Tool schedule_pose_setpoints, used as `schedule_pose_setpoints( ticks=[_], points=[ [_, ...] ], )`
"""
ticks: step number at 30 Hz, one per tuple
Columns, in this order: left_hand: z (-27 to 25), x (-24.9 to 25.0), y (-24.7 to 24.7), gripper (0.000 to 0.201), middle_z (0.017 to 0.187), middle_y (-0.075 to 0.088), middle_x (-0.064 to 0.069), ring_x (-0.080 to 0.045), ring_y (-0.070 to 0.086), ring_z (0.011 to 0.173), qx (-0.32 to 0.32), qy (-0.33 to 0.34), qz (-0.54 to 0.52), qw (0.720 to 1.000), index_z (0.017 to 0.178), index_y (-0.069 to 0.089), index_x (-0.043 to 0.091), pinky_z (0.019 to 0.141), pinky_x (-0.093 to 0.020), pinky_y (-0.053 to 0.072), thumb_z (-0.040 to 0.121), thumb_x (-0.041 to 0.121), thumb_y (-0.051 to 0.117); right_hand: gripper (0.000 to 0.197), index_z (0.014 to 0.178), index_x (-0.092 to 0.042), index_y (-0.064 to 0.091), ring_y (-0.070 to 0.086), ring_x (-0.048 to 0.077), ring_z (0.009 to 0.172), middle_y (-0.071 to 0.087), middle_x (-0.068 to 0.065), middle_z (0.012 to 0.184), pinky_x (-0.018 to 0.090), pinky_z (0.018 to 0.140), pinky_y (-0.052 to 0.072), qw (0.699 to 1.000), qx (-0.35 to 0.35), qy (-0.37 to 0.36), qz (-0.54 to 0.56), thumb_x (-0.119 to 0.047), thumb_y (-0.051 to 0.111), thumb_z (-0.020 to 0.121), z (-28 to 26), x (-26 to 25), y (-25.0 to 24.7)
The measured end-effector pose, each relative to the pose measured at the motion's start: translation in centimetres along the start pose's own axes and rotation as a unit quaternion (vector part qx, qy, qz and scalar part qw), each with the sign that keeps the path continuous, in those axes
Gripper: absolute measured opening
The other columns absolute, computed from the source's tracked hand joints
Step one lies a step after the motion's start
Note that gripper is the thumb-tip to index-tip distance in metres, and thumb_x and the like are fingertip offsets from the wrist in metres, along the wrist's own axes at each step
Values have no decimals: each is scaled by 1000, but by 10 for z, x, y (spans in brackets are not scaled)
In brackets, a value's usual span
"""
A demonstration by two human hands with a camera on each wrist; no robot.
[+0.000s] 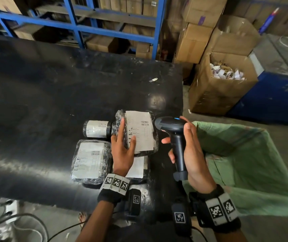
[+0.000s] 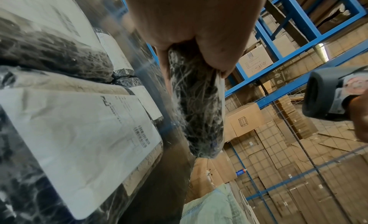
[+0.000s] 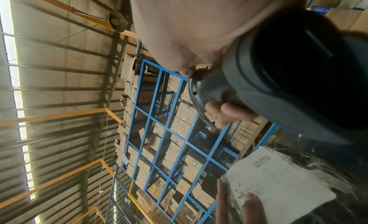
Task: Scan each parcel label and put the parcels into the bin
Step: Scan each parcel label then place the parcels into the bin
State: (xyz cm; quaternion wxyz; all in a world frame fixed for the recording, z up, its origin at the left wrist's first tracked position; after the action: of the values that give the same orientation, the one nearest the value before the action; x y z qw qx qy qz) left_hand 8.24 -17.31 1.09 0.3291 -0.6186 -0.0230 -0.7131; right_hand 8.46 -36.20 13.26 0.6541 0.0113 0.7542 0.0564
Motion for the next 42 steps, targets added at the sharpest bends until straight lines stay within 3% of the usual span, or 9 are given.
schedule_pose_setpoints(
  ticks=[5,9,12,16,21,26,29,34,42],
  points=[
    [-9,-5,-5,71,114,50,2,-13,46,106,2,-19,-1,1000,157,21,42,98,-36,43,98,34,60,38,138,-36,41,61,36,65,73,5,89,30,44,43,989,68,100,-85,-48,34,102,27,63,-15],
    [-15,-9,-14,70,121,50,4,-14,47,113,1,-28,0,1000,156,22,44,104,-47,46,98,34,60,42,140,-28,38,59,18,52,68,11,108,24,39,39,971,78,181,-136,-48,34,102,39,134,-30],
    [-20,-6,-20,70,121,51,5,-16,48,115,-2,-37,-2,999,157,23,42,104,-50,47,98,32,60,42,138,-27,37,49,19,38,68,16,89,22,37,40,960,81,231,-132,-49,34,102,39,184,-34],
    [-24,-1,-25,70,121,48,24,-18,51,122,-14,-41,-18,999,155,24,44,104,-51,49,98,30,62,42,142,-27,30,61,23,62,63,24,118,28,49,51,961,54,248,-109,-40,38,103,28,226,-31],
    [-21,4,-23,69,135,47,25,-16,51,132,-37,-62,-61,996,152,26,51,102,-53,52,94,40,62,60,155,-27,20,48,40,129,50,25,137,48,112,34,932,55,170,-314,-47,35,101,27,208,-34],
    [-10,16,-10,70,148,43,26,-14,46,139,-74,-46,-72,994,153,26,49,107,-53,48,93,43,61,51,151,-48,21,61,-1,102,60,-6,118,18,90,47,985,-3,13,-171,-43,37,103,30,128,-26],
    [-8,28,7,69,155,44,11,-14,46,141,-95,-42,-123,987,155,27,40,108,-52,48,96,32,62,52,151,-48,22,55,-12,118,53,-31,129,13,96,46,991,-55,-21,-123,-39,40,103,36,100,-23],
    [0,45,34,70,159,40,3,-14,41,145,-157,-45,-189,968,158,26,32,112,-54,43,98,26,61,56,151,-39,29,57,7,128,51,-6,147,42,101,53,994,-17,-43,-99,-28,51,101,41,91,-36],
    [-9,76,95,69,160,37,4,-15,41,145,-243,-13,-228,943,160,19,28,112,-51,43,101,21,55,55,153,-31,32,52,-3,130,49,-21,143,25,103,50,991,61,-58,-101,-18,49,102,33,61,-101]
  ],
)
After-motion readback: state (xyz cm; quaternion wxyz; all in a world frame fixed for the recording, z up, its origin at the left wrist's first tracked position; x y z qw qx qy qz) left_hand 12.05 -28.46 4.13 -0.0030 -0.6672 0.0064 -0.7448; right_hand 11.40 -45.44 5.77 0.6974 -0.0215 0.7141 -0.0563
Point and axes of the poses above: each hand's wrist, its own z-axis towards the middle knuckle, its own y-axis out of the palm, x = y × z, the point moved 1 cm from there along z, towards the middle knuckle
